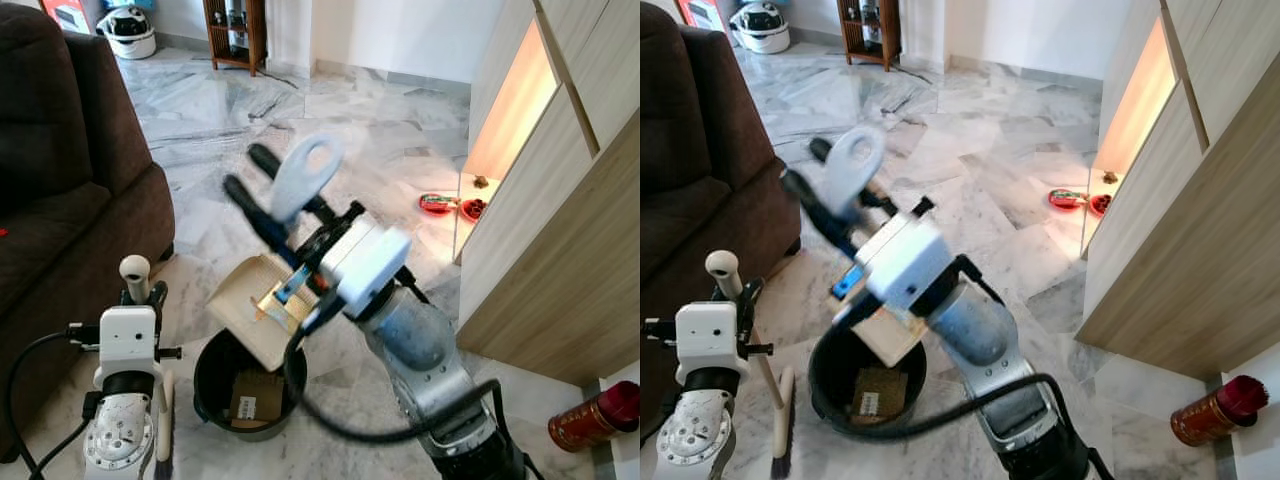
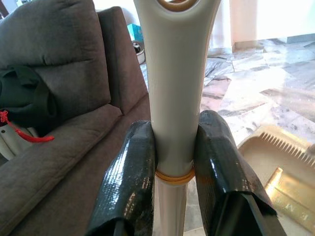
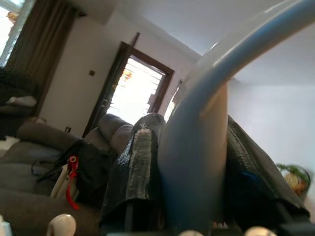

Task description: Sweep floor

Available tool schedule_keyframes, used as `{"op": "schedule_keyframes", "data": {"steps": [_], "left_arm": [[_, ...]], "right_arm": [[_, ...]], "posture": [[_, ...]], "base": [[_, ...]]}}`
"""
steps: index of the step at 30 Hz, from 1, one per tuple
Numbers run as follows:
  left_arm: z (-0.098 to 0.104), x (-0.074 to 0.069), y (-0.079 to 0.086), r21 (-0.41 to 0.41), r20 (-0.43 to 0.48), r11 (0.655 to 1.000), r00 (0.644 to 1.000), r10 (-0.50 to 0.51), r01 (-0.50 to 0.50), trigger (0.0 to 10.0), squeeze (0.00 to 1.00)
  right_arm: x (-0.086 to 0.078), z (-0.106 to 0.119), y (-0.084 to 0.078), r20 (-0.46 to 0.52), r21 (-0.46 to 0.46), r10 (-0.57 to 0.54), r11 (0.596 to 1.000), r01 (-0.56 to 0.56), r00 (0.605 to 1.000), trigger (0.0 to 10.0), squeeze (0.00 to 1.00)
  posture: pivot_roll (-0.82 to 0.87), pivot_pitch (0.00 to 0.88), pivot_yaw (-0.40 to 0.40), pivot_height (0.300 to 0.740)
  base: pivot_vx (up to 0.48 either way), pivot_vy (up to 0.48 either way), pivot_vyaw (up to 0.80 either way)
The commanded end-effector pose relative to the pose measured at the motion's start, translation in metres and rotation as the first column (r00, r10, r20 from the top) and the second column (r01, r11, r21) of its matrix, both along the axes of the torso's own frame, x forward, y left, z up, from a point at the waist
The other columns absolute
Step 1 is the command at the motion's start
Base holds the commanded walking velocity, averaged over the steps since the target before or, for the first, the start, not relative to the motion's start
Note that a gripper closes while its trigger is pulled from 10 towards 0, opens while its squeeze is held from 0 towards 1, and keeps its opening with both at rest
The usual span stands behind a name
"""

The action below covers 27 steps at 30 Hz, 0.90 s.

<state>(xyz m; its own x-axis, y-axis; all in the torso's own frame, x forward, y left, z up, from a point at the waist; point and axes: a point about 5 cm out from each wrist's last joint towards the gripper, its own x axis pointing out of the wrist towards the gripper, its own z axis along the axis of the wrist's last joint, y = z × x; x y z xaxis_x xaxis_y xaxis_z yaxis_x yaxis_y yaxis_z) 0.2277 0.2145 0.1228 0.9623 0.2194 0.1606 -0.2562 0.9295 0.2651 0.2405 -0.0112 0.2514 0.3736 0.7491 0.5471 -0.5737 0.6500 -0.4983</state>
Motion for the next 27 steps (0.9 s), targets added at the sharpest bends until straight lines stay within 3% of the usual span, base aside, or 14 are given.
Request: {"op": "schedule_keyframes", "data": {"steps": [1, 10, 15, 24, 27], "left_arm": [[0.007, 0.003, -0.002, 0.027, 0.042, 0.999, 0.999, -0.024, 0.023, 10.0, 0.00], [0.006, 0.004, -0.003, 0.024, 0.045, 0.999, 0.999, -0.024, 0.023, 10.0, 0.00], [0.005, 0.004, -0.001, 0.024, 0.044, 1.000, 0.999, -0.020, 0.019, 10.0, 0.00], [0.005, 0.004, -0.001, 0.025, 0.045, 0.999, 0.999, -0.022, 0.021, 10.0, 0.00], [0.005, 0.005, -0.002, 0.027, 0.045, 0.999, 0.999, -0.025, 0.024, 10.0, 0.00]], "right_arm": [[-0.016, 0.017, 0.001, 0.134, 0.018, 0.044, 0.999, -0.047, 0.990, 10.0, 0.00], [-0.017, 0.017, 0.003, 0.116, 0.020, 0.065, 0.998, -0.067, 0.991, 10.0, 0.00], [-0.012, 0.015, 0.002, 0.002, 0.073, 0.093, 0.993, -0.093, 0.996, 10.0, 0.00], [-0.009, 0.015, 0.000, 0.041, 0.052, 0.052, 0.997, -0.054, 0.998, 10.0, 0.00], [-0.006, 0.017, -0.004, 0.074, 0.054, -0.007, 0.999, 0.003, 0.997, 10.0, 0.00]], "posture": [[0.06, 0.097, -0.014, 0.740], [0.06, 0.097, -0.020, 0.740], [0.06, 0.094, -0.022, 0.740], [0.06, 0.096, -0.020, 0.740], [0.06, 0.095, -0.020, 0.740]], "base": [[0.000, 0.000, 0.00], [0.000, 0.000, 0.00], [0.000, 0.000, 0.00], [0.000, 0.000, 0.00], [0.000, 0.000, 0.00]]}}
